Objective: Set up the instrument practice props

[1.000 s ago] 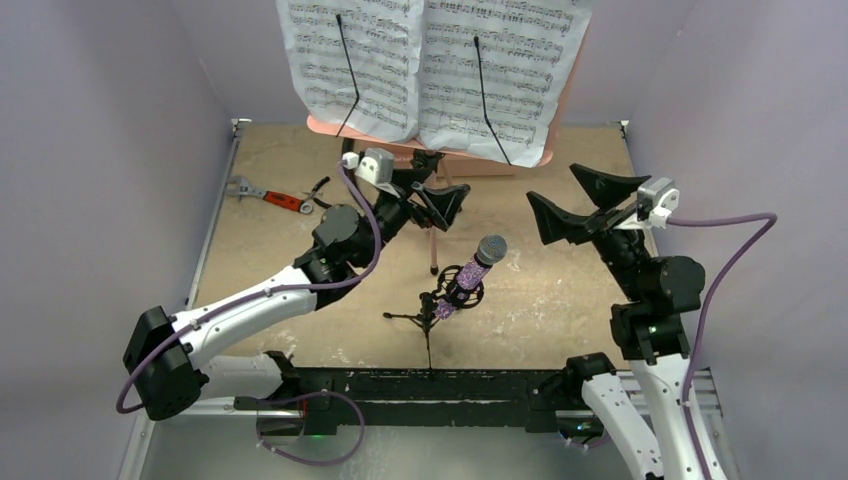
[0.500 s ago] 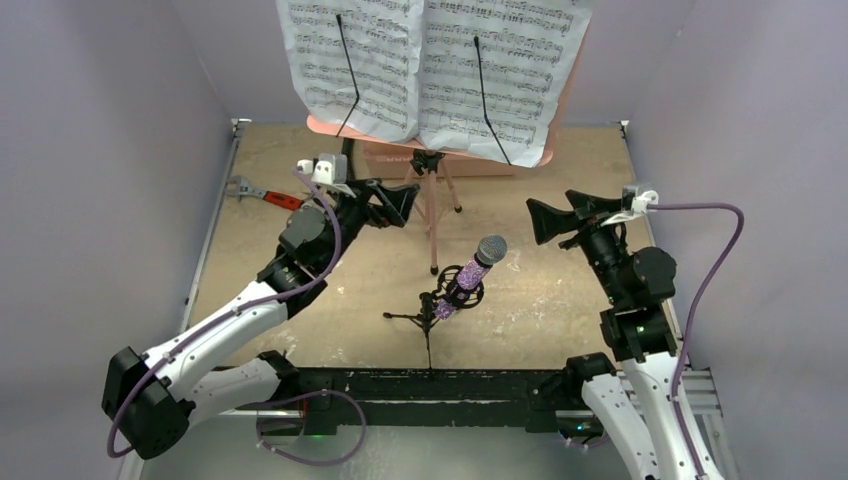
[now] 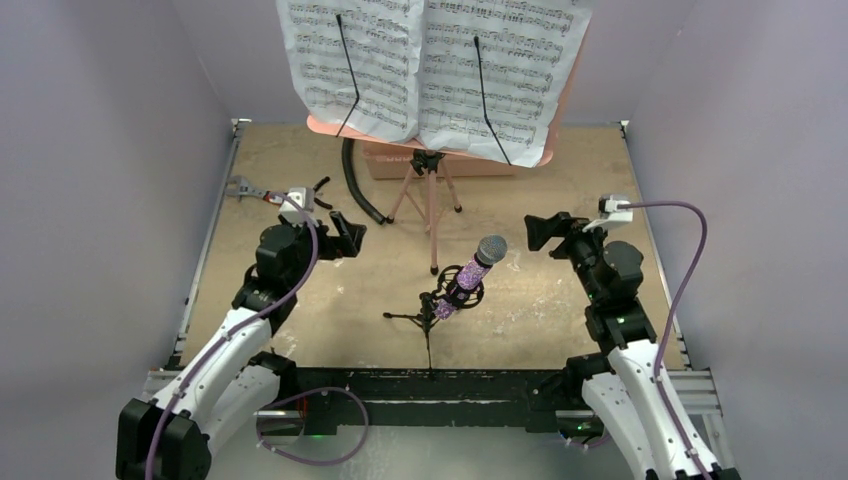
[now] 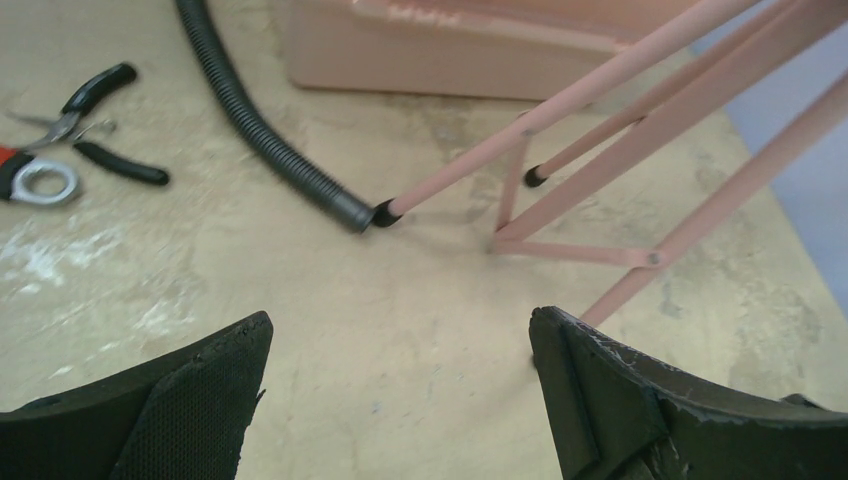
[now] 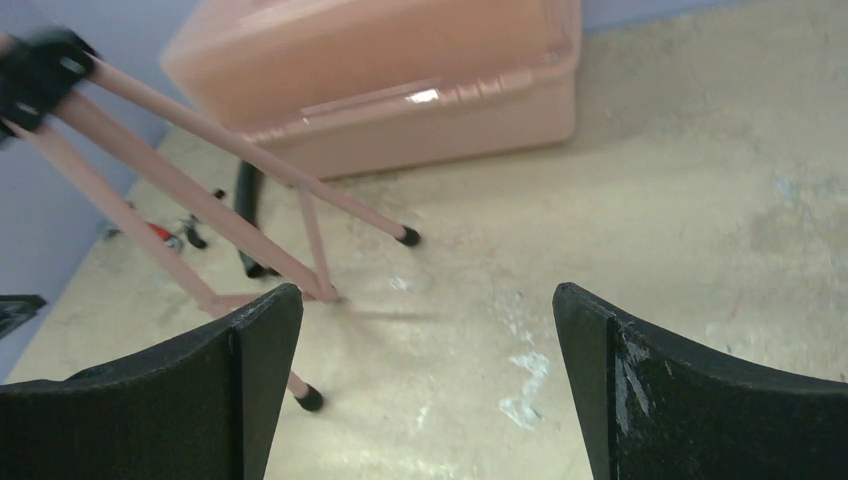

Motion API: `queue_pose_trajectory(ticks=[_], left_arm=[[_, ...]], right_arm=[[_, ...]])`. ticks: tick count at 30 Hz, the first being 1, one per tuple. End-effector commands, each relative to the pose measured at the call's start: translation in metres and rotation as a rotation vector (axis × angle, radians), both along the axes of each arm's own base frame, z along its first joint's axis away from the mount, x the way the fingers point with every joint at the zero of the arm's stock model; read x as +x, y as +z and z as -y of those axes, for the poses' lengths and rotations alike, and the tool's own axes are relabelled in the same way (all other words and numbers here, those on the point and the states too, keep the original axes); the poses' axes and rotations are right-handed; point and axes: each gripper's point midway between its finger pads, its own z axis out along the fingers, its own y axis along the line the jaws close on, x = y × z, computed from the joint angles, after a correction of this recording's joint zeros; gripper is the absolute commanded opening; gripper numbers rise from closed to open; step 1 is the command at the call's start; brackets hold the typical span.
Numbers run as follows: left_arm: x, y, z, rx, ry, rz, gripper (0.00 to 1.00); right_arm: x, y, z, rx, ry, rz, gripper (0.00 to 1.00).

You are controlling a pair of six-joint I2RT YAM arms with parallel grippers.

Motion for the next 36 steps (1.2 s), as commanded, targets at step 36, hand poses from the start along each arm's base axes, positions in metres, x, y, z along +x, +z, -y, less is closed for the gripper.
queue_pose_trajectory(ticks=[36], left_arm=[[0.063, -0.093, -0.125, 0.38, 0.28, 0.278, 0.99]], right_arm=[[0.059, -0.094, 0.038, -0.385, -0.183, 0.245, 0.97]])
